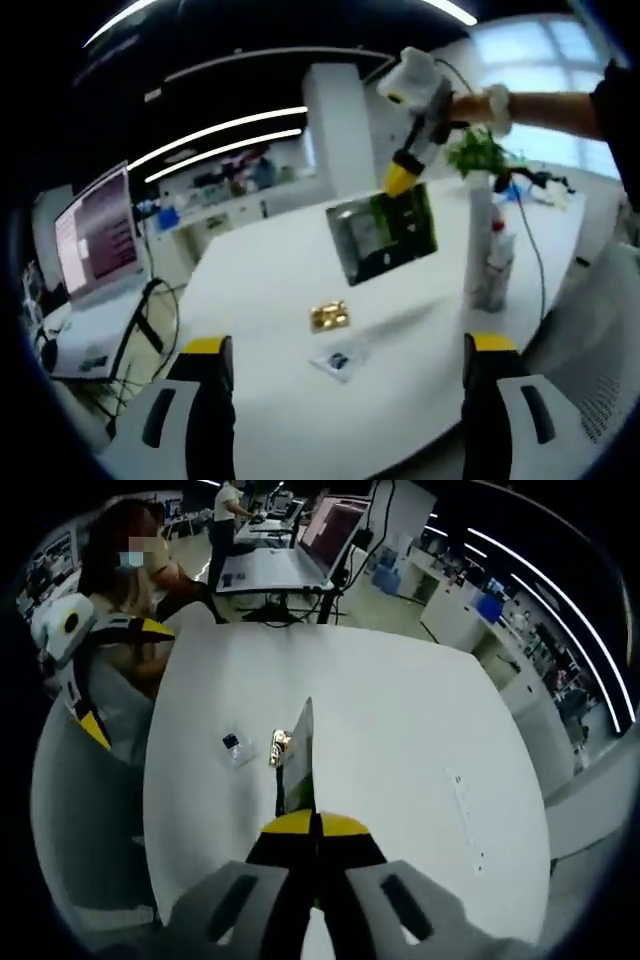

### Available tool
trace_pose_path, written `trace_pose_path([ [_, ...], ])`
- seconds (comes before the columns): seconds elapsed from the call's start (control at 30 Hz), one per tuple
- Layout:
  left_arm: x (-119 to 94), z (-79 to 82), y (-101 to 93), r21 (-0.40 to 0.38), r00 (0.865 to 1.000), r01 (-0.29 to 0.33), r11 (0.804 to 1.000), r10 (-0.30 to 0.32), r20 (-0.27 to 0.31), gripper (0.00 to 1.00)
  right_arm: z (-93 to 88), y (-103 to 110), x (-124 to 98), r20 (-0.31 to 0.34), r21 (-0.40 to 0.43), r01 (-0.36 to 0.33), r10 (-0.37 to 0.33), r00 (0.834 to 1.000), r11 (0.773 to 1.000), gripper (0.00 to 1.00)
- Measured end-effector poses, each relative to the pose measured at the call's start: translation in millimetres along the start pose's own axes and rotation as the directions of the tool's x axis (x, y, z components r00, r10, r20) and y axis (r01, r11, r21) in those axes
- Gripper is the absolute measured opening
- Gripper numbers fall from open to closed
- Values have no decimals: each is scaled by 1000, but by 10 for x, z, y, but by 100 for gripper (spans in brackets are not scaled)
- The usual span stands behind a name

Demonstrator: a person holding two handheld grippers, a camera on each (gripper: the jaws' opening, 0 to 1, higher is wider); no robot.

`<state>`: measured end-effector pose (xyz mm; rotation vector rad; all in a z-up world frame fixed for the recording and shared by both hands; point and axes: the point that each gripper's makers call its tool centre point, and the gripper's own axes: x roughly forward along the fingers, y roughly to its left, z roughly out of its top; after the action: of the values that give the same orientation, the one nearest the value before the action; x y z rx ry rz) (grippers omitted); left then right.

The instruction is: Arrange the skincare products in the storage area until every visible bottle or jar stands upright without overlapping.

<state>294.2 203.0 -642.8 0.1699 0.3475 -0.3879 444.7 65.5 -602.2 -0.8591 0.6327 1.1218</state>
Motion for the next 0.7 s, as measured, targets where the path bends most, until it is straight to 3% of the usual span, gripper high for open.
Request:
trace_pose_path([
  [0.07,51,25,-27,-33,1000,30,999,-30,-6,92,67,-30,-44,15,-4,5,-5,1000,1000,1],
  [0.2,153,145,-48,-19,998,58,998,-57,9,92,260,-38,-199,66,-39,48,-45,997,998,1],
  [0.33,280,215,-168,-124,991,133,983,-130,28,91,436,-58,-361,125,-36,72,-67,990,997,1],
  [0.43,350,305,-271,-251,977,212,944,-201,69,89,522,-45,-461,150,-47,88,-80,985,995,1],
  [0.5,375,386,-309,-328,967,255,910,-231,111,87,569,-6,-529,161,-64,93,-82,984,994,1],
  [0.53,385,422,-332,-378,960,280,882,-249,130,86,606,-4,-570,175,-76,109,-94,980,991,1],
  [0.6,423,477,-319,-443,954,297,846,-250,163,84,655,28,-632,192,-83,114,-96,977,990,1],
  [0.67,480,484,-301,-477,951,309,823,-258,170,81,676,47,-658,196,-86,114,-96,976,990,1],
  [0.7,503,482,-295,-472,951,310,825,-263,165,79,696,74,-677,199,-93,113,-92,976,989,1],
])
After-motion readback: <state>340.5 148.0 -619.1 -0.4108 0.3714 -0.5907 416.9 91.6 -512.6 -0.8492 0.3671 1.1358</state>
